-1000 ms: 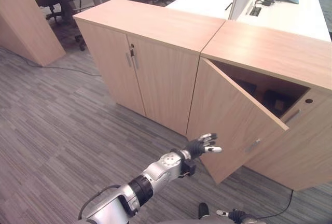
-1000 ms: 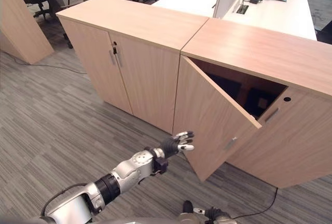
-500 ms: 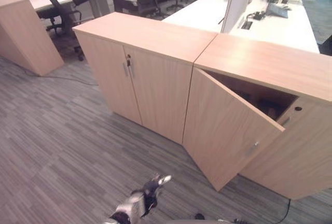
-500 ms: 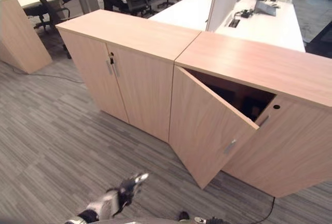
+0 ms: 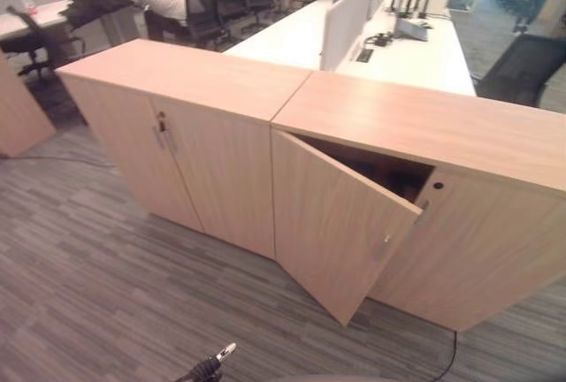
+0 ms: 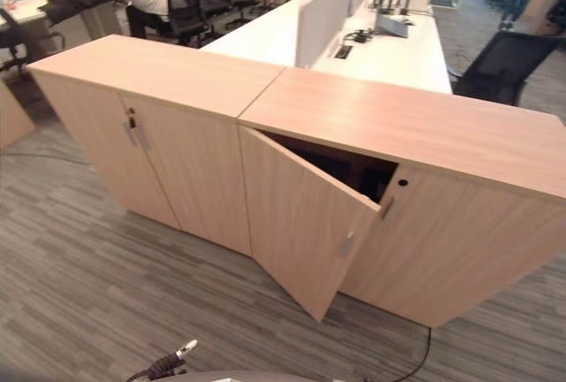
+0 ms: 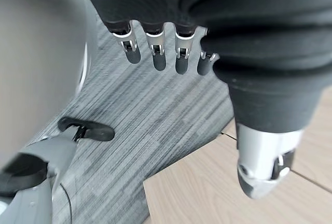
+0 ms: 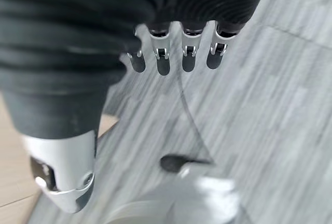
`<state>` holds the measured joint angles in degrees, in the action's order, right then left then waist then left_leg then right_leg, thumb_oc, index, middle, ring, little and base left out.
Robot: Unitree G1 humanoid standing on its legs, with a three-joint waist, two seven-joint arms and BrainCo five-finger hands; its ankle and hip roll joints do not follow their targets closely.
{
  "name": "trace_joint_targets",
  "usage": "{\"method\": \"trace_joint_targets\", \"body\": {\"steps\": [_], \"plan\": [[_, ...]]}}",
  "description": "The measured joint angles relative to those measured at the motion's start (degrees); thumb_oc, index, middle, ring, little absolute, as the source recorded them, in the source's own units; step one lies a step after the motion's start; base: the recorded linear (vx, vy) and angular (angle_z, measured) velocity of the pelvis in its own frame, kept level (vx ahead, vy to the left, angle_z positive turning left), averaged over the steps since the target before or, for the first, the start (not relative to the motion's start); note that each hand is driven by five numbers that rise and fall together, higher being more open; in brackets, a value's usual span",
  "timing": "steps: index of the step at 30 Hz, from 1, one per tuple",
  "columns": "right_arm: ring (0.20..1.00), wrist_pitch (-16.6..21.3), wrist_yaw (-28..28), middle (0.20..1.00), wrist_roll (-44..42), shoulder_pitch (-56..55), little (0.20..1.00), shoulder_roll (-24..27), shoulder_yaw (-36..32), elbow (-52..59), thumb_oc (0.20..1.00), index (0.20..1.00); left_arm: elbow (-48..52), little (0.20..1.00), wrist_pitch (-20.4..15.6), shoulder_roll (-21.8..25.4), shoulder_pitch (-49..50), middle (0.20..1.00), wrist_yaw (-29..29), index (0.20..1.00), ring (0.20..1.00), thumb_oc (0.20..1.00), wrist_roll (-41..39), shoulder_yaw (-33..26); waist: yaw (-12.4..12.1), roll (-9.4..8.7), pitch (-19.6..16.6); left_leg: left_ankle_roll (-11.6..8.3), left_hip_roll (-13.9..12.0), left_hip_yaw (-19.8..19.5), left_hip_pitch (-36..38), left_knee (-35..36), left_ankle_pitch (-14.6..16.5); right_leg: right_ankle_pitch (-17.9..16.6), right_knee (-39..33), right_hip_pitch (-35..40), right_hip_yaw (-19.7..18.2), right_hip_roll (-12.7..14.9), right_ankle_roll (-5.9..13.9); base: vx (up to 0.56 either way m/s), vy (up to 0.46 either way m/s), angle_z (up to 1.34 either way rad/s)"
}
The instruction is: Put the empty folder in the office cabinet
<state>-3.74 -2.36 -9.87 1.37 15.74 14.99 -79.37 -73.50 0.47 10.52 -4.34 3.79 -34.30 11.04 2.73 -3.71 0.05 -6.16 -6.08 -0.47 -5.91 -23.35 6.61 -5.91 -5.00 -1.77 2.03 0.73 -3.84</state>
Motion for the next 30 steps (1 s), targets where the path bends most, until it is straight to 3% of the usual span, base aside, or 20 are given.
{"method": "trace_joint_targets", "body": {"steps": [2,4,5,6,7,9,12,17,18,19,21,22,25,28,30], "plan": [[1.0,0.16,-0.01,1.0,0.02,0.38,1.0,-0.19,-0.11,0.0,1.0,1.0,0.47,1.0,-0.91,-0.31,-0.6,1.0,-0.79,1.0,1.0,1.0,2.15,0.11,0.3,-0.62,2.64,0.87,5.61,-3.59,-2.06,6.27,0.42,0.05,-0.36,0.83,-0.17,0.4,-0.02,-0.01,0.141,-0.21],[1.0,0.29,0.03,1.0,0.02,1.2,1.0,0.29,-0.34,-0.1,1.0,1.0,0.42,1.0,-1.61,-0.07,-0.76,1.0,-1.01,1.0,1.0,1.0,3.86,0.2,-0.4,0.01,3.81,1.49,9.78,-7.73,-1.39,12.14,0.01,0.28,-0.39,0.68,-1.72,0.41,0.44,0.04,0.159,-0.52],[1.0,0.76,-0.01,1.0,0.02,1.96,1.0,0.77,-1.07,-0.02,1.0,1.0,-0.33,1.0,-1.72,-0.17,-0.15,1.0,-1.14,1.0,1.0,1.0,4.42,0.2,-0.07,1.38,4.09,2.67,10.75,-8.06,-0.33,14.96,-0.74,0.23,-0.38,0.84,-1.71,0.3,0.53,0.12,0.286,-0.76],[1.0,1.15,-0.03,1.0,0.18,2.28,1.0,1.32,-2.01,0.13,1.0,1.0,-2.13,1.0,-1.7,-0.96,-0.03,1.0,-1.62,1.0,1.0,1.0,6.26,0.15,0.46,4.22,4.25,6.0,10.38,-7.32,2.3,18.28,-3.21,0.45,-0.38,1.81,-1.77,-0.42,1.53,0.11,0.235,-0.45],[1.0,1.0,0.17,1.0,0.32,1.6,1.0,1.19,-2.38,0.0,1.0,1.0,-2.51,1.0,-1.79,-1.13,0.32,1.0,-1.7,1.0,1.0,1.0,7.36,0.12,0.53,4.6,4.39,7.45,10.31,-5.56,4.42,21.14,-4.51,0.96,-0.34,2.82,-1.93,-0.03,2.51,0.1,0.247,-0.26],[1.0,1.03,0.3,1.0,0.33,-0.19,1.0,0.85,-2.79,0.02,1.0,1.0,-2.69,1.0,-2.33,-1.03,1.99,1.0,-2.2,1.0,1.0,1.0,8.91,0.13,0.67,6.15,2.79,8.33,9.96,-2.74,6.96,25.98,-8.21,1.74,-0.34,3.26,-1.46,0.81,3.9,0.05,0.193,-0.19],[1.0,0.95,1.2,1.0,0.4,-0.07,1.0,0.4,-4.04,0.07,1.0,1.0,-2.69,1.0,-2.88,0.25,2.4,1.0,-2.86,1.0,1.0,1.0,13.95,1.29,1.01,6.33,1.67,10.49,11.56,-1.27,9.24,28.69,-9.32,2.44,1.33,2.84,-1.68,2.73,6.78,0.02,0.223,-0.23],[1.0,1.17,1.22,1.0,2.69,4.89,1.0,-0.68,-2.99,0.16,1.0,1.0,2.27,1.0,-3.1,2.04,-4.53,1.0,-2.97,1.0,1.0,1.0,24.17,13.21,1.61,5.35,2.39,11.19,12.25,5.04,8.34,28.52,-9.15,2.54,9.9,-4.82,-3.05,2.62,8.05,-0.09,0.157,-0.69],[1.0,1.0,1.26,1.0,3.0,6.4,1.0,-0.99,-2.42,0.12,1.0,1.0,4.06,1.0,-4.03,2.28,-6.77,1.0,-3.11,1.0,1.0,1.0,24.54,13.42,1.45,5.2,4.49,11.63,11.79,7.57,8.22,28.55,-8.91,4.74,13.83,-6.96,-0.89,3.3,9.56,-0.15,0.039,-0.92],[1.0,0.86,1.17,1.0,3.86,6.35,1.0,-1.17,-2.46,-0.08,1.0,1.0,4.59,1.0,-4.42,2.28,-7.27,1.0,-3.23,1.0,1.0,1.0,24.55,13.17,1.26,5.14,4.58,12.09,11.68,9.3,7.77,28.65,-9.18,5.13,15.82,-8.1,3.02,5.11,9.88,-0.1,0.001,-0.9],[1.0,0.73,0.82,1.0,4.44,6.43,1.0,0.07,-2.95,-1.15,1.0,1.0,5.06,1.0,-4.72,2.24,-7.4,1.0,-3.31,1.0,1.0,1.0,24.63,13.04,0.64,5.18,4.62,13.14,11.7,11.0,7.07,28.52,-8.19,5.29,19.64,-8.78,12.46,11.57,10.14,0.01,-0.03,-0.61],[1.0,0.72,0.8,1.0,4.43,6.13,1.0,0.53,-3.09,-1.27,1.0,1.0,4.55,1.0,-4.54,2.07,-7.24,1.0,-3.34,1.0,1.0,1.0,24.66,12.97,1.08,5.3,4.59,13.15,11.64,10.71,7.18,28.51,-8.2,5.24,19.47,-7.59,13.58,13.74,10.25,0.03,-0.061,-0.2],[1.0,0.59,0.35,1.0,4.54,5.71,1.0,0.65,-4.19,-1.66,1.0,1.0,0.76,1.0,-4.25,2.08,-5.42,1.0,-3.84,1.0,1.0,1.0,24.9,11.3,0.5,5.25,4.52,12.45,10.91,10.45,7.63,28.64,-8.71,3.32,16.21,-2.65,9.6,18.39,13.44,0.05,-0.137,-0.08],[1.0,0.64,0.12,1.0,4.81,5.5,1.0,-0.05,-4.41,-1.55,1.0,1.0,-0.49,1.0,-4.2,2.38,-2.49,1.0,-4.8,1.0,1.0,1.0,27.08,8.87,-0.06,4.39,4.04,11.7,10.75,10.5,7.31,29.06,-9.0,2.24,8.86,0.22,8.8,19.05,15.3,0.04,-0.118,-0.07],[1.0,0.63,0.05,1.0,4.79,5.03,1.0,-0.85,-4.41,-1.56,1.0,1.0,-0.63,1.0,-3.72,3.1,-0.09,1.0,-5.1,1.0,1.0,1.0,28.15,8.51,-0.15,3.32,3.6,10.35,10.74,10.34,7.3,29.07,-9.18,2.26,4.95,0.92,7.94,17.72,15.21,0.09,-0.18,0.08]]}}
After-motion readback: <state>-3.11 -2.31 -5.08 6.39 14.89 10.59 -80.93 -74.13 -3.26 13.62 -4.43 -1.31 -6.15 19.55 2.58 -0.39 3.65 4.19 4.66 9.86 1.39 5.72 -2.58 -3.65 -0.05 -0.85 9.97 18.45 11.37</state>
